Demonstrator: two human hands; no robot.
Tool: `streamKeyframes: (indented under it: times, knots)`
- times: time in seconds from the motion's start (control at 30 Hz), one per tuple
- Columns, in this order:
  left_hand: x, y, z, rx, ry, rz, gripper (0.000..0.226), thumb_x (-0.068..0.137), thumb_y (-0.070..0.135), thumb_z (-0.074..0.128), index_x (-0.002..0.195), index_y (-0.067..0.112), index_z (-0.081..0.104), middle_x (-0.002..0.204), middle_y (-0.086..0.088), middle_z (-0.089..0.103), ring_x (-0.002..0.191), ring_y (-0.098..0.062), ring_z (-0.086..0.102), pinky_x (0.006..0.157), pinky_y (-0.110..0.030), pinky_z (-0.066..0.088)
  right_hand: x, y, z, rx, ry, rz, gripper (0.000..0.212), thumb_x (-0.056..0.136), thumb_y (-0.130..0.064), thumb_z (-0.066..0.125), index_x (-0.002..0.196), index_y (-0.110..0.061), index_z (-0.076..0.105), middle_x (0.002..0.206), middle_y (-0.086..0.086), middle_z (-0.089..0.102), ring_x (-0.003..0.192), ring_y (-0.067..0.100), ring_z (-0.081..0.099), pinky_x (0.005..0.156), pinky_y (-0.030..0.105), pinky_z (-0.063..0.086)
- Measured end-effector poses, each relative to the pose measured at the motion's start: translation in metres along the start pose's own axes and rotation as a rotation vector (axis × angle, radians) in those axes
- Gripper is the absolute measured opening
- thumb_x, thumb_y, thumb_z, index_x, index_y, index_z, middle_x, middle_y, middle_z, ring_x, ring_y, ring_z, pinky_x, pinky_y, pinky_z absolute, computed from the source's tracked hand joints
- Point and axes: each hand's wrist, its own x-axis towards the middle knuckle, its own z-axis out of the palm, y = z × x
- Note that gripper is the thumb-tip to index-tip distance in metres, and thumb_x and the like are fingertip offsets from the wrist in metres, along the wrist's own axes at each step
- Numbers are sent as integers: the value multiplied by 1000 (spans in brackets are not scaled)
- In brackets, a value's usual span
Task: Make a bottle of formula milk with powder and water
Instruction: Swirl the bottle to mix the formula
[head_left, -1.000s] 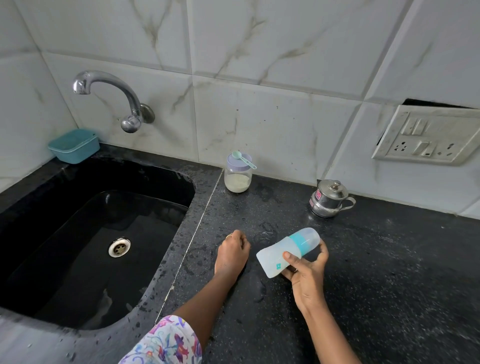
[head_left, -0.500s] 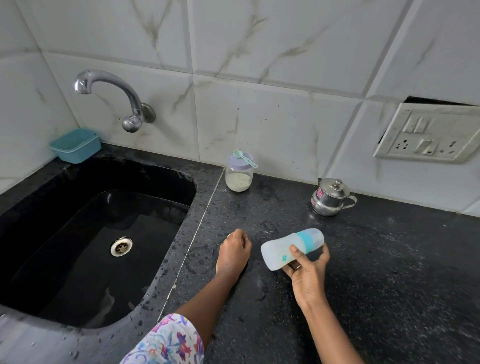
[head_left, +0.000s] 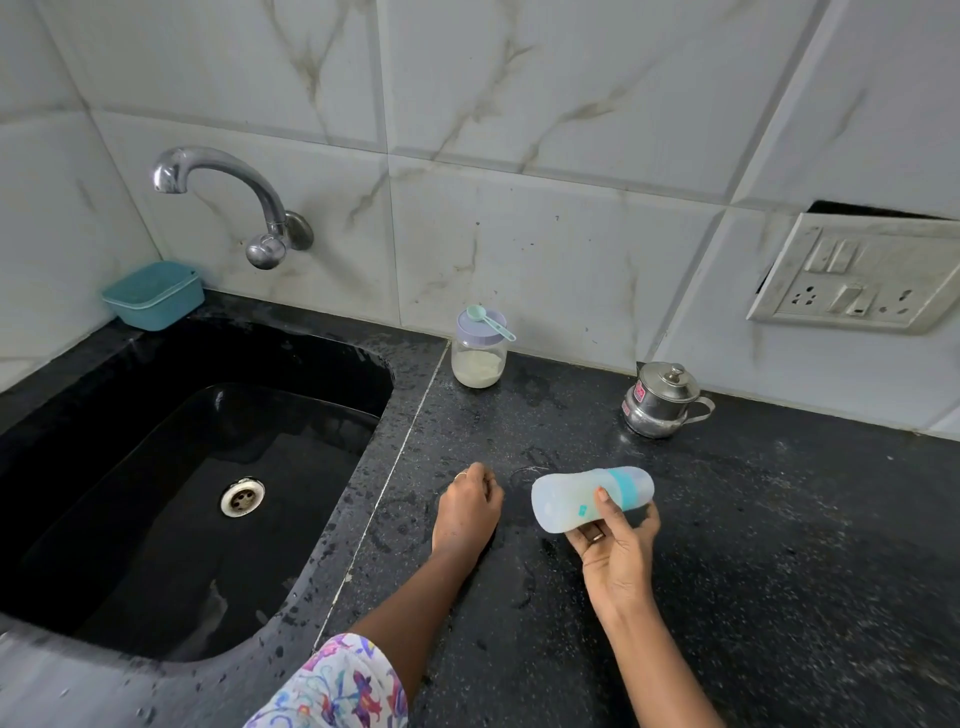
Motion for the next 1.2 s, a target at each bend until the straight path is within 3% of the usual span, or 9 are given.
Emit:
streamKeyframes:
  times: [0.1, 0.27, 0.4, 0.53, 0.67, 0.8, 0.93, 1.07, 1.2]
  knots:
    - [0, 0, 0, 1, 1, 3, 11, 92, 19, 49, 91, 10, 55, 87, -4, 61, 76, -21, 58, 70, -36, 47, -3, -2, 2, -85, -45, -2, 72, 81, 10, 58, 134, -33, 32, 110, 6, 61, 96, 23, 63, 61, 39, 59]
    - [0, 0, 0, -1, 1, 8, 11, 92, 19, 49, 91, 9, 55, 86, -5, 61, 77, -22, 58, 71, -37, 48, 0, -3, -1, -8, -14, -1, 71, 83, 6, 58, 137, -32, 30, 117, 7, 58, 101, 25, 61, 60, 39, 59]
    - [0, 0, 0, 0, 3, 11, 10, 91, 18, 49, 91, 10, 55, 88, -5, 61, 78, -23, 58, 72, -37, 48, -4, -3, 0, -145, -80, -6, 78, 78, 12, 59, 132, -37, 32, 106, 8, 63, 96, 24, 64, 61, 38, 59]
    - [0, -1, 0, 3, 9, 20, 10, 92, 18, 49, 90, 10, 54, 86, -4, 60, 75, -20, 57, 68, -33, 46, 0, -2, -1, -32, -18, -20, 73, 80, 8, 59, 132, -36, 33, 118, 7, 58, 102, 25, 61, 59, 38, 59]
    - [1, -2, 1, 4, 10, 19, 10, 92, 18, 49, 91, 10, 55, 86, -4, 61, 75, -21, 58, 69, -34, 46, -4, -3, 1, -115, -66, -18, 81, 76, 12, 59, 135, -36, 31, 106, 6, 64, 98, 25, 63, 68, 44, 57]
    - [1, -2, 1, 0, 12, 21, 10, 92, 18, 49, 91, 10, 55, 86, -4, 61, 76, -20, 57, 69, -33, 46, -1, 0, -1, -48, -8, -28, 78, 77, 7, 61, 135, -36, 31, 119, 7, 59, 103, 25, 61, 61, 40, 59]
    - [1, -2, 1, 4, 12, 19, 9, 91, 18, 49, 90, 10, 55, 86, -4, 61, 76, -20, 57, 68, -32, 44, -6, -2, 4, -146, -75, -35, 79, 76, 14, 60, 129, -39, 34, 99, 4, 68, 94, 22, 65, 69, 43, 58]
    - [1, -2, 1, 4, 9, 20, 10, 92, 18, 49, 90, 10, 54, 86, -5, 61, 76, -21, 56, 69, -33, 43, -3, -1, 3, -45, -21, -34, 71, 79, 9, 60, 126, -38, 34, 116, 5, 59, 103, 24, 61, 62, 40, 59]
    - [1, -2, 1, -3, 8, 15, 9, 91, 18, 49, 89, 11, 54, 85, -4, 60, 75, -22, 56, 69, -35, 45, -6, -2, 4, -146, -74, -26, 82, 77, 13, 60, 133, -38, 31, 104, 6, 65, 96, 23, 64, 70, 44, 58]
